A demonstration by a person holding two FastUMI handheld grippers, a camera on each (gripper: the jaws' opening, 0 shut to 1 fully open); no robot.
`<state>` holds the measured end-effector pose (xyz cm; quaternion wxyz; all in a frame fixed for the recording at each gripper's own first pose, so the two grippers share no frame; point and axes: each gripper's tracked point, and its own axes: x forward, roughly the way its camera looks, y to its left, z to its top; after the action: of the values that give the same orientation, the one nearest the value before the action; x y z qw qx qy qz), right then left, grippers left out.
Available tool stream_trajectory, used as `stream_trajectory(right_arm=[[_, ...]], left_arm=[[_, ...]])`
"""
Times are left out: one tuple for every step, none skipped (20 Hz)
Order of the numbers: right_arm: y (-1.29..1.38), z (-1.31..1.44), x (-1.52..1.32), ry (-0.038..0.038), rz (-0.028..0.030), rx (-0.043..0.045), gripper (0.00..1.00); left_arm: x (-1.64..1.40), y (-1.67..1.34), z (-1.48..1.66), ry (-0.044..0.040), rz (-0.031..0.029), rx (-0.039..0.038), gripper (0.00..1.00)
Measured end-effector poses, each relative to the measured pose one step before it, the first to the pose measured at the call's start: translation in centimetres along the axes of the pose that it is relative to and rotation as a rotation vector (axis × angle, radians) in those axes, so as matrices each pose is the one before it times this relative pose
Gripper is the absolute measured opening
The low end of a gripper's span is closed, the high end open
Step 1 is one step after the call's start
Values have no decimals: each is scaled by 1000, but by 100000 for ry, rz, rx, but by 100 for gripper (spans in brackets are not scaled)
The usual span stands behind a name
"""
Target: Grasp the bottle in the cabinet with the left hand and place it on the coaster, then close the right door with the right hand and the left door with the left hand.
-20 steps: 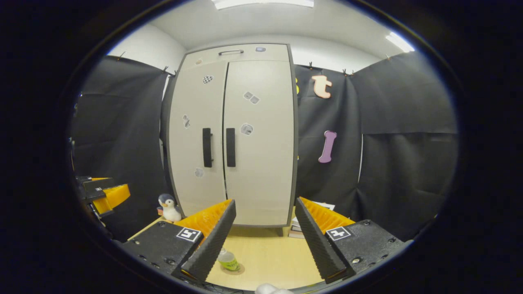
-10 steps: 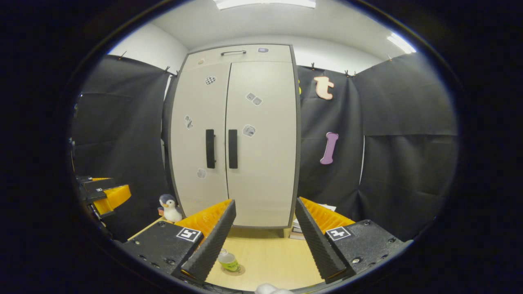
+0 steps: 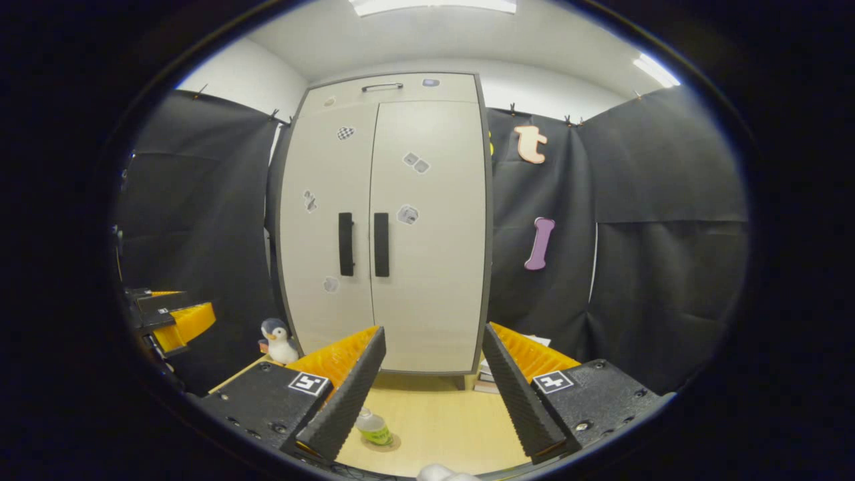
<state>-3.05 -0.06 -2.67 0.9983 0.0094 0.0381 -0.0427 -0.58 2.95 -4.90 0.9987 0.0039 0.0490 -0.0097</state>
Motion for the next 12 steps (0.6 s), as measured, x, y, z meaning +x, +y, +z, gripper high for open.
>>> stream_trajectory(right_arm=[[-23,38,39,131,-8,-74,94],[-31,-121,-89,44,81,6,96],[-20,-8,-2,153,96,-4,96],[34,-44,2,-58,83,-10,96],[-44,58,24,46,-67,-2,96],[22,2,-54,-226,173,88,96],[-71,54,40,-74,-158,89,96],[-5,-42,-53,95,223,80,96],[-7,-41,43,187,186,-11,96],[27,-33,-28,-31,166,0,94],[-3,39,-10,29,215,51,94],[17,-58,-23,18,254,126,96]], left_arm=[[1,46,-57,207,56,-43,97],[-18,-39,-56,213,65,-25,97],[-60,-31,33,-35,40,2,97],[2,-77,-23,-111,33,71,97],[-3,28,-28,7,124,70,97],[-11,-56,37,47,-79,-2,97],[-72,-41,-17,37,51,41,97],[-97,-7,84,-261,103,136,97],[0,-10,53,-52,162,150,97],[-3,-54,-20,100,41,-26,97],[-73,-67,29,8,16,-35,97],[-68,57,-28,75,246,171,97]])
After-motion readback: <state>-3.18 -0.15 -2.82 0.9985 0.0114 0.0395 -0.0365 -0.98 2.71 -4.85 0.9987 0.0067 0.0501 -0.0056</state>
